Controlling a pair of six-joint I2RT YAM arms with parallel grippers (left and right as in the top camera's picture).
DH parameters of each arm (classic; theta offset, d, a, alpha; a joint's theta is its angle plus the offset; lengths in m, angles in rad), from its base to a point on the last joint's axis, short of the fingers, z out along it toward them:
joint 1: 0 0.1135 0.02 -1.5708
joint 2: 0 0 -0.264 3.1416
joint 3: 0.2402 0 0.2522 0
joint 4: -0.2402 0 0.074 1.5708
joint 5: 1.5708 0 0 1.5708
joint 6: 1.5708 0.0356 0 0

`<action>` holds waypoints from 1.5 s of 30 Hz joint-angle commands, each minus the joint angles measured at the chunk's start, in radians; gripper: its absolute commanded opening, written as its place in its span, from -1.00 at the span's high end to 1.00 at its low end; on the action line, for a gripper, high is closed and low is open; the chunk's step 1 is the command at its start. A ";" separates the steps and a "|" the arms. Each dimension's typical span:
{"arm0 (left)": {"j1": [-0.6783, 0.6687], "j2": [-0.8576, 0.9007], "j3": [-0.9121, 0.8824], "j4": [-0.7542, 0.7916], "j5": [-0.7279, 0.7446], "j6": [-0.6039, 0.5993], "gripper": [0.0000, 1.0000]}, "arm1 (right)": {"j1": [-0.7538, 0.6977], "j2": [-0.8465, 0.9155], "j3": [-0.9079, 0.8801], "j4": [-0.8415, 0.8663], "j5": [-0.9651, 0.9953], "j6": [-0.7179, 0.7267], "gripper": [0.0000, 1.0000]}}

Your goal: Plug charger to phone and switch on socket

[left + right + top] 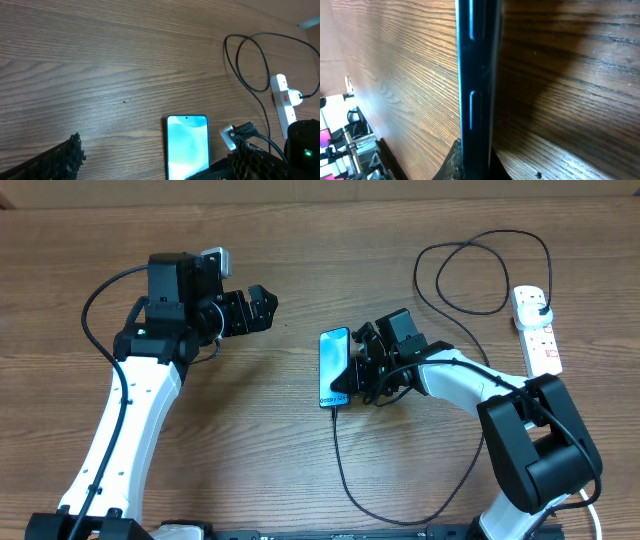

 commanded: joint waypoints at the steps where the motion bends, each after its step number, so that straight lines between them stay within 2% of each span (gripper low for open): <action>1: 0.005 -0.008 0.008 0.001 -0.006 -0.003 -1.00 | 0.005 0.003 0.017 0.006 0.020 -0.020 0.92; 17: 0.005 -0.008 0.008 0.001 -0.007 -0.002 -0.99 | 0.005 0.003 0.017 -0.002 0.035 -0.019 0.91; 28: 0.005 -0.008 0.008 0.001 -0.006 -0.003 -0.99 | 0.005 0.003 0.017 -0.003 0.035 -0.019 0.54; 34: 0.005 -0.008 0.008 0.001 -0.006 -0.002 -0.99 | 0.005 0.003 0.017 -0.005 0.035 -0.019 0.16; 39: 0.005 -0.008 0.008 0.001 -0.006 -0.002 -0.99 | 0.005 0.003 0.017 -0.005 0.035 -0.019 0.02; 45: 0.005 -0.008 0.008 0.001 -0.006 -0.002 -0.99 | 0.005 0.003 0.017 -0.005 0.035 -0.019 -0.01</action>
